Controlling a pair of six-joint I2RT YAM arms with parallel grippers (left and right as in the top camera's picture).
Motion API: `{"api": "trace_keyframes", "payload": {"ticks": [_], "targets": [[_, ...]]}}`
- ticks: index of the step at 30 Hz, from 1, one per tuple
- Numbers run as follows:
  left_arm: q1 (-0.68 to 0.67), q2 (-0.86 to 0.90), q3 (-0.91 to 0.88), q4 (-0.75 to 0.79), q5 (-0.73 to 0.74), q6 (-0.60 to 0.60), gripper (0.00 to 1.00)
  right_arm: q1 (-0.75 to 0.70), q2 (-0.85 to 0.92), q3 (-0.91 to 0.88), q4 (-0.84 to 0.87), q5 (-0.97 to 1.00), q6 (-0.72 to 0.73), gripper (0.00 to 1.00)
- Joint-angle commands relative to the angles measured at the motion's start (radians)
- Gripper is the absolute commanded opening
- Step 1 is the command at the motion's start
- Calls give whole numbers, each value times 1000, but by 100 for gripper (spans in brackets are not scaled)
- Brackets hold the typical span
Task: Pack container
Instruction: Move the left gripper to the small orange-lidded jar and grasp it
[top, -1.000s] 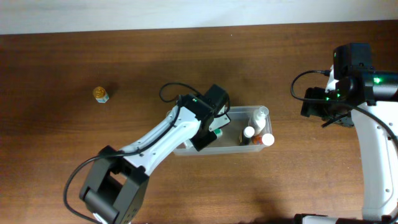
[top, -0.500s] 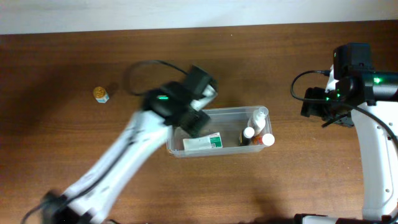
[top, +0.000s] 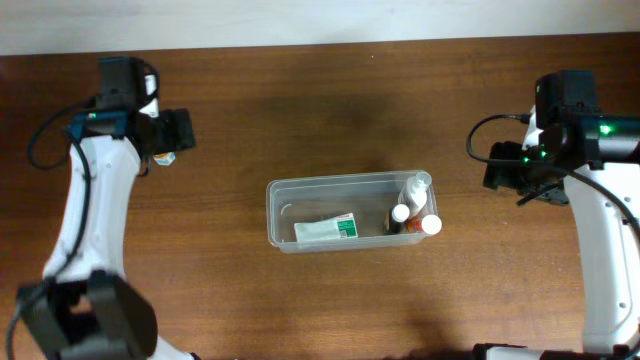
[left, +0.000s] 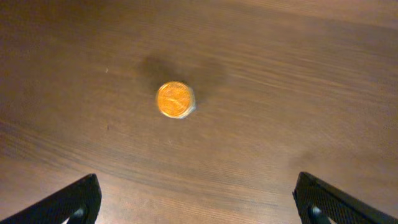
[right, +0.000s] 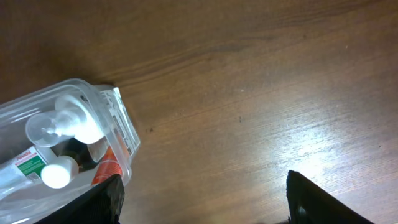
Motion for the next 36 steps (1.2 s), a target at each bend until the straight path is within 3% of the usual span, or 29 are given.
{"api": "trace_keyframes", "payload": {"ticks": [1, 6, 11, 26, 30, 32, 36], "targets": [[61, 134, 2, 76, 108, -44, 99, -3, 1, -23, 6, 1, -10, 75], [69, 274, 3, 170, 147, 17, 99, -3, 1, -23, 19, 1, -10, 75], [72, 371, 3, 244, 146, -6, 99, -3, 1, -23, 19, 2, -10, 75], [74, 466, 3, 330, 81, -11, 99, -3, 1, -23, 18, 2, -10, 75], [74, 466, 3, 322, 82, -11, 60, -3, 1, -23, 16, 2, -10, 75], [74, 466, 3, 317, 82, -11, 50, -3, 1, -23, 15, 2, -10, 75], [74, 462, 3, 286, 82, -11, 42, -3, 1, -23, 15, 2, -10, 75]]}}
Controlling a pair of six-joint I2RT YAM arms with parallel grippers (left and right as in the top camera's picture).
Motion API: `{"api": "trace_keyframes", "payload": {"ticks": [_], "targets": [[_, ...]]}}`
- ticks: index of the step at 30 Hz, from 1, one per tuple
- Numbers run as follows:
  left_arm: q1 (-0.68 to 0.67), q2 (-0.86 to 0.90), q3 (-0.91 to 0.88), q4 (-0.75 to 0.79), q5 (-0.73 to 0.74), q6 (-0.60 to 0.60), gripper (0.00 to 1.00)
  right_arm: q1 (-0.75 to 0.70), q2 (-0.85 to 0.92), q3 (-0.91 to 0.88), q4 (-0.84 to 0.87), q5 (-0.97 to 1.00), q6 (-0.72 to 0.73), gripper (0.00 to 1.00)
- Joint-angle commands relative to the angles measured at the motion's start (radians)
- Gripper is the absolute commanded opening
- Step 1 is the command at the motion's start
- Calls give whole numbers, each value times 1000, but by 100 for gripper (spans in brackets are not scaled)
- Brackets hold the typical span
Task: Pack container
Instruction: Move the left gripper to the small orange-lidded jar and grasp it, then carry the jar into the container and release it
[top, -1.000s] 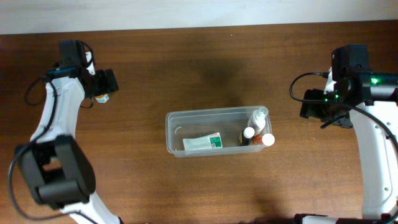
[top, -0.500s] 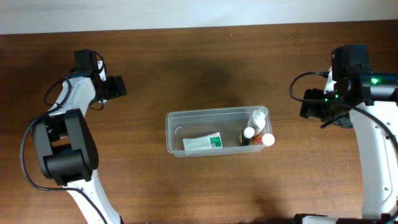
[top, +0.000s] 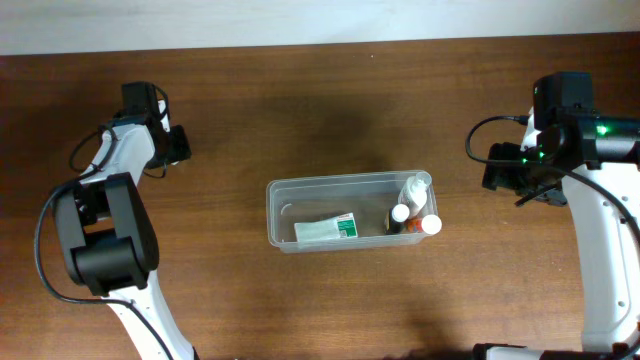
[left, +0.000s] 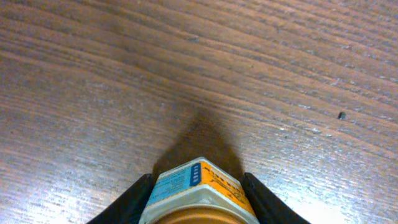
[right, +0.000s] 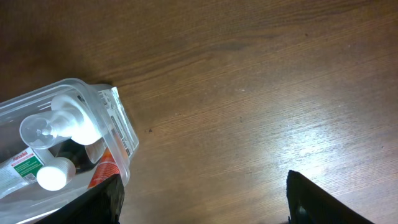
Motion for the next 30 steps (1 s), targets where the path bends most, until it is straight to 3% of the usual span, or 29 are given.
{"api": "trace_keyframes", "payload": {"ticks": [1, 3, 9, 15, 21, 26, 30], "targets": [[3, 17, 3, -33, 8, -2, 41, -3, 1, -6, 0, 2, -10, 75], [-2, -29, 4, -51, 8, -2, 34, -3, 1, -6, 0, 2, -10, 76], [-100, -262, 4, -139, 12, -2, 34, -3, 1, -6, 0, 2, -10, 75], [-382, -470, 3, -388, 11, -2, 34, -3, 1, -6, 0, 2, -11, 75], [-678, -479, -12, -492, 11, -2, 34, -3, 1, -6, 0, 2, -11, 76], [-859, -407, -37, -404, 11, -2, 34, -3, 1, -6, 0, 1, -11, 76], [-899, -307, -37, -358, 11, -3, 34, -3, 1, -6, -4, 1, -11, 76]]}}
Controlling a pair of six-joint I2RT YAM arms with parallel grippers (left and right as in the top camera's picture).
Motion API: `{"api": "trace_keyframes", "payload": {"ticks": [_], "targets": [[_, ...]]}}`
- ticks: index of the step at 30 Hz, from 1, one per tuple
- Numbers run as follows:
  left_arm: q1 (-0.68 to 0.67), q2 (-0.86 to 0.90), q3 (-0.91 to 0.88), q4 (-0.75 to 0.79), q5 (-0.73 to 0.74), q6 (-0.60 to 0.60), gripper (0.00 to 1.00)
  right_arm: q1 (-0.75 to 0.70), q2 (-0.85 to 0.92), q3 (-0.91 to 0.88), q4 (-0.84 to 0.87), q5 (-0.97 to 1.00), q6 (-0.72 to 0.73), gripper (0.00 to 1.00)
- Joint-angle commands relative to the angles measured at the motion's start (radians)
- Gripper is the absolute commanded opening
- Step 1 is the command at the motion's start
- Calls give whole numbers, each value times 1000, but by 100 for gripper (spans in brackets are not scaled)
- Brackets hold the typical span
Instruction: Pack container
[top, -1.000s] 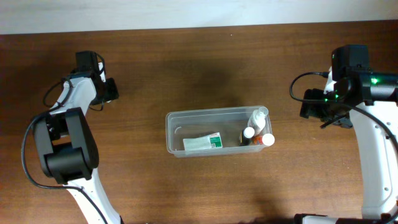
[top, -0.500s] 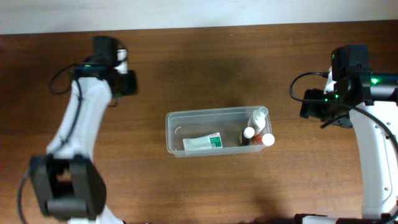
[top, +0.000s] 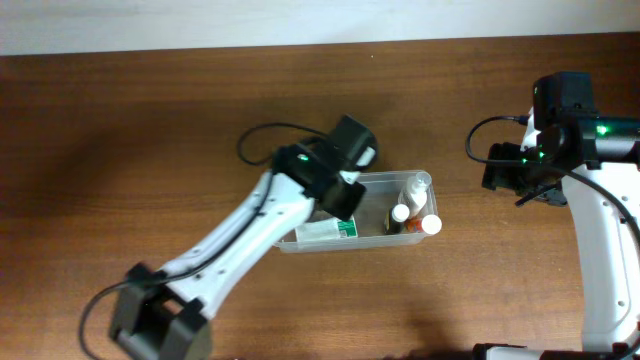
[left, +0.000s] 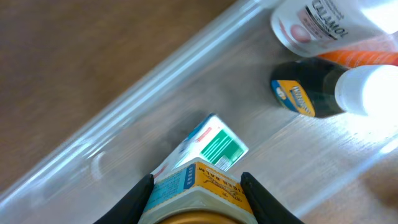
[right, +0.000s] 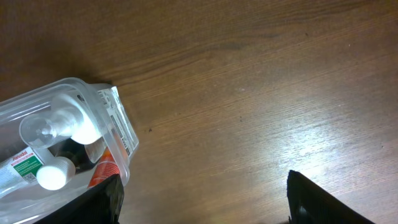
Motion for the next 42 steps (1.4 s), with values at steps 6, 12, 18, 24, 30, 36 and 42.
{"api": "trace_keyframes", "payload": {"ticks": [6, 12, 18, 24, 30, 36, 42], "targets": [[-15, 154, -12, 84, -4, -2, 66, -3, 1, -6, -3, 1, -11, 76], [9, 136, 40, 74, -7, -1, 87, -3, 1, -6, -3, 1, -11, 76], [81, -20, 99, -6, -95, -2, 87, -2, 1, -6, 3, 0, -19, 76], [291, -211, 98, -18, -121, -68, 99, 42, 2, -1, 100, -29, -127, 80], [560, -231, 98, -34, -117, -156, 99, 134, 73, -1, 209, -30, -177, 92], [630, -283, 92, -115, -61, -55, 99, 134, -21, -4, 196, -33, -99, 92], [599, -669, -213, 47, -65, -22, 99, 136, -363, -192, 339, -24, -85, 92]]}}
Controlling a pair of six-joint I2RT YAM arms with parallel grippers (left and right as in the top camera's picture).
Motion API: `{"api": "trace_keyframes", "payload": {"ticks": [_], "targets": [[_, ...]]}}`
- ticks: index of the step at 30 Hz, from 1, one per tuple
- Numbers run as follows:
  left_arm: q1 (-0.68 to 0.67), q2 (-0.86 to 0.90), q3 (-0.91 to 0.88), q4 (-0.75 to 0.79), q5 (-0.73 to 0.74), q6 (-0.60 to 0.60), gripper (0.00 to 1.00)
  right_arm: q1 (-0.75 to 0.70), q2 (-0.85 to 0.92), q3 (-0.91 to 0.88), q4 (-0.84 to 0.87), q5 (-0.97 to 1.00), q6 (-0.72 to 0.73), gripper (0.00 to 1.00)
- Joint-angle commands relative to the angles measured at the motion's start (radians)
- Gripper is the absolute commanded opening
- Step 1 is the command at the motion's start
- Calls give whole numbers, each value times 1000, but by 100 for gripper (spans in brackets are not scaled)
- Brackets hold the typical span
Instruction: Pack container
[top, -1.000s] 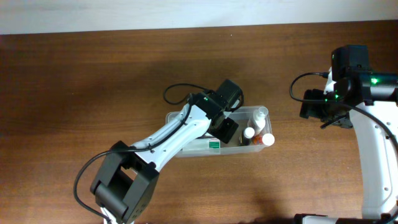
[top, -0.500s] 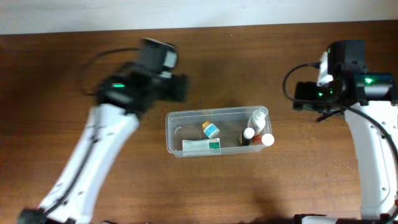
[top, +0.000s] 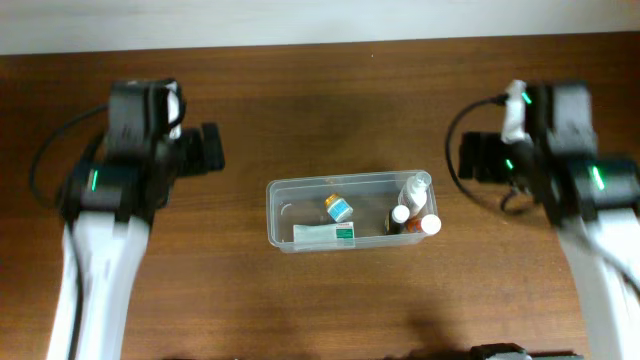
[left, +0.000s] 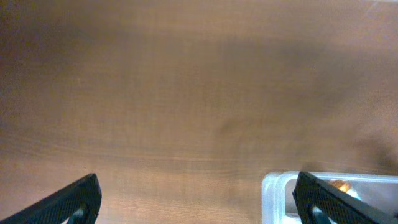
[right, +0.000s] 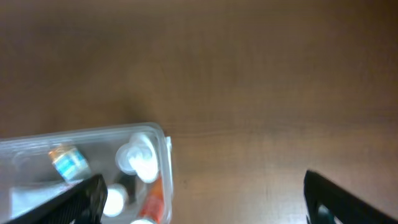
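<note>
A clear plastic container (top: 270, 215) sits mid-table. Inside it lie a small jar with an orange lid and blue label (top: 337, 207), a white and green box (top: 325, 232) and several white-capped bottles (top: 410, 190) at the right end. My left gripper (top: 205, 150) hangs left of the container, open and holding nothing; its wrist view shows the container's corner (left: 280, 186) and the jar (left: 341, 185). My right gripper (top: 475, 158) is to the container's right, open and holding nothing. The right wrist view shows the jar (right: 67, 160) and a pump bottle (right: 140, 158).
Brown wooden table (top: 320, 90) all round the container. A pale wall edge runs along the far side of the table (top: 320, 20). Both arms' white links reach in from the near left and near right.
The jar was in my left gripper over the container; now it lies inside. My left gripper is open and back at the left. The right arm has shifted, its view now taking in more of the container.
My left gripper was open above the orange-lidded jar standing at the table's far left. Then it was shut on the jar. Then it held the jar over the container. Now the jar lies in the container and the gripper is open, away to the left.
</note>
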Motion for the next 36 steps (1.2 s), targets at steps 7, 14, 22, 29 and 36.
{"api": "trace_keyframes", "payload": {"ticks": [7, 14, 22, 29, 36], "targets": [[-39, -724, -669, 259, -65, 50, 99, 3, -580, -569, 193, 34, 35, 98], [-39, -833, -769, 13, -65, 50, 99, 2, -677, -766, 185, -2, 42, 98], [-39, -832, -770, -158, -65, 50, 99, 2, -621, -808, 185, -2, 42, 98], [-39, -832, -771, -158, -65, 50, 99, -15, -669, -817, 172, -3, 41, 98], [-39, -832, -770, -158, -65, 50, 100, -27, -1007, -1080, 468, -88, -80, 98]]}}
